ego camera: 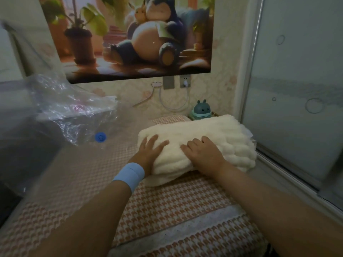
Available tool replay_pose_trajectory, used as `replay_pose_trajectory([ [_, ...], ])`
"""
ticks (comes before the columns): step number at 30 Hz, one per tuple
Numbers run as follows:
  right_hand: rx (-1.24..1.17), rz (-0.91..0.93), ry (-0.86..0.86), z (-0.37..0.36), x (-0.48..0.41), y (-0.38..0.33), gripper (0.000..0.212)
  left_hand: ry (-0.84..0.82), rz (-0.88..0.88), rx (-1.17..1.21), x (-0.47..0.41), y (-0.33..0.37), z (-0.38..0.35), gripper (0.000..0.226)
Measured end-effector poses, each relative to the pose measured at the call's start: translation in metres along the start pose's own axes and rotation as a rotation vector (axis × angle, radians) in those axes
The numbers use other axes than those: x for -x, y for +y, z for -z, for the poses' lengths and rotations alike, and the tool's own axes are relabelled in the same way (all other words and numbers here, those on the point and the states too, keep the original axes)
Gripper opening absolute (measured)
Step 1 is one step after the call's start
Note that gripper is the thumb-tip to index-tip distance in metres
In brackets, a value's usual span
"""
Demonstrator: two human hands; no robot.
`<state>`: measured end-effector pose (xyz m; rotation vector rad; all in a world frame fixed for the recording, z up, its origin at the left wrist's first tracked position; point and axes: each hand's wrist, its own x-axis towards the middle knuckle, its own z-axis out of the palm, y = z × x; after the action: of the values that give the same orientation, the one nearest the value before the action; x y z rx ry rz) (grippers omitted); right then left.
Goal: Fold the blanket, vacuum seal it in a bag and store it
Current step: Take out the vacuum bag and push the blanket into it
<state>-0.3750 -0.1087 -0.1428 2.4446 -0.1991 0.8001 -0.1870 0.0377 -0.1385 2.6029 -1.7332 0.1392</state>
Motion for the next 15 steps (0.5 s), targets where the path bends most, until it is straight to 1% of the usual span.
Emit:
replay_pose_trajectory([
  [1,0.026,-0.011,-0.011,0.004,0.003,-0.004,0.035,0.037,-0.025,0.018,-0.003,0.000,-0.001,0.100],
  [2,0.035,-0.035,-0.066,0.009,0.005,-0.007,0.034,0.054,-0.046,0.025,-0.006,0.002,-0.002,0.100],
  [3,0.016,-0.060,-0.166,0.014,0.008,-0.010,0.036,0.043,-0.066,0.019,-0.007,0.005,-0.005,0.104],
  [4,-0.026,-0.084,-0.283,0.018,0.009,-0.011,0.043,0.000,-0.074,0.002,-0.007,0.007,-0.006,0.111],
  [6,-0.104,-0.149,-0.512,0.028,0.003,-0.008,0.067,-0.123,-0.082,-0.014,-0.007,0.009,-0.006,0.122],
  [7,-0.106,-0.180,-0.559,0.033,-0.004,-0.006,0.076,-0.171,-0.083,0.017,-0.007,0.011,-0.001,0.122],
  [8,-0.108,-0.216,-0.562,0.038,-0.013,-0.007,0.082,-0.189,-0.082,0.079,-0.006,0.012,0.005,0.114],
  [9,-0.104,-0.243,-0.531,0.042,-0.023,-0.009,0.085,-0.170,-0.083,0.198,-0.005,0.013,0.012,0.099],
  [10,-0.105,-0.253,-0.469,0.043,-0.034,-0.012,0.082,-0.101,-0.054,0.385,-0.004,0.014,0.019,0.079],
  [11,-0.107,-0.247,-0.387,0.040,-0.045,-0.017,0.073,0.005,-0.004,0.578,-0.004,0.013,0.022,0.064],
  [12,-0.127,-0.236,-0.319,0.035,-0.056,-0.022,0.063,0.114,0.063,0.681,-0.003,0.010,0.022,0.057],
  [13,-0.173,-0.231,-0.286,0.028,-0.064,-0.027,0.057,0.206,0.109,0.708,-0.002,0.007,0.022,0.058],
  [14,-0.257,-0.232,-0.300,0.022,-0.071,-0.032,0.059,0.215,0.133,0.667,0.002,0.004,0.021,0.065],
  [15,-0.358,-0.236,-0.356,0.015,-0.076,-0.037,0.063,0.174,0.132,0.629,0.005,0.001,0.018,0.071],
])
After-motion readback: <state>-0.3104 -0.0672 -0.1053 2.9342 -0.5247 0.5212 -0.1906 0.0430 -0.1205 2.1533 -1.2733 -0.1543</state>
